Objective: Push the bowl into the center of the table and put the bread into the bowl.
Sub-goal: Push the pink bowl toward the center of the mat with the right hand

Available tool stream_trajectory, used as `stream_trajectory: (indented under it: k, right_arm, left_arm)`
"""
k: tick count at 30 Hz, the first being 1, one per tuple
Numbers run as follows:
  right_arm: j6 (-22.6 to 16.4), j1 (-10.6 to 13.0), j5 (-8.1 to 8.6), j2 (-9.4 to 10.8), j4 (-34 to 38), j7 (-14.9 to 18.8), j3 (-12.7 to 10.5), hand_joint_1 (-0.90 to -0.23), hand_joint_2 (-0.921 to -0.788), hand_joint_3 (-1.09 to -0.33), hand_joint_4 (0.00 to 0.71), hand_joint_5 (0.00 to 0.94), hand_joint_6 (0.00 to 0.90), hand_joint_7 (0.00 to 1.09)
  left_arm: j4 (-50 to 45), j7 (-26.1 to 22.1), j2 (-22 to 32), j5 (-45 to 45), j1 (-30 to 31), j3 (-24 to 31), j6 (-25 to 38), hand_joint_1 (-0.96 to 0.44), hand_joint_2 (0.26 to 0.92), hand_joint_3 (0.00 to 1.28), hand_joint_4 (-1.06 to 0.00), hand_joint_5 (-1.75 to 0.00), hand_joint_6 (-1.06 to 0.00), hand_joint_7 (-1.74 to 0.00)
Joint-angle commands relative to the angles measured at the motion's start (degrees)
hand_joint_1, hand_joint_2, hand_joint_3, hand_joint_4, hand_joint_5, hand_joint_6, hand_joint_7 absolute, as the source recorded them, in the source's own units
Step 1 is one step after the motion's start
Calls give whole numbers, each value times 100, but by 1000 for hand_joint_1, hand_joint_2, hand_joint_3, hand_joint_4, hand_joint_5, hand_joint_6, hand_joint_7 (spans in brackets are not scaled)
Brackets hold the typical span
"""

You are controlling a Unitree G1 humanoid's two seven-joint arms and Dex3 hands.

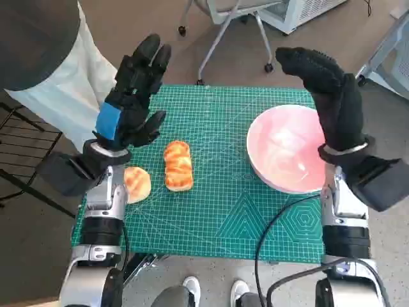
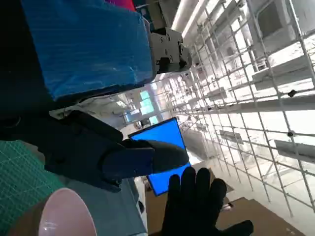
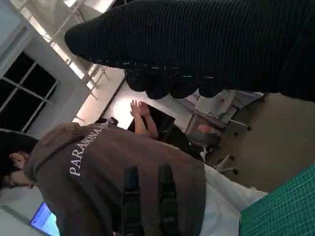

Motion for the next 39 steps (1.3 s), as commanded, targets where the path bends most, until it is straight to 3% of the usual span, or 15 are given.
stream_trajectory:
  k: [1,22,39]
  right_arm:
    - [79,141,-77,-16,4,1,15,-651,-921,-712,112,0,197,1]
    - [65,207,-128,-75,-99,-47,-21,-656,-921,-709,113,1,200,4]
    - [81,384,-71,-240,-222,-37,-156,-657,-921,-700,118,3,209,10]
  left_arm:
    - [-121,39,73,82,34,-12,77,-734,921,451,-110,-9,1,-345]
    - [-84,-95,77,28,-28,-52,172,-736,921,442,-107,-5,1,-338]
    - [-9,-232,-18,-20,-57,-90,172,-738,921,445,-105,-3,1,-332]
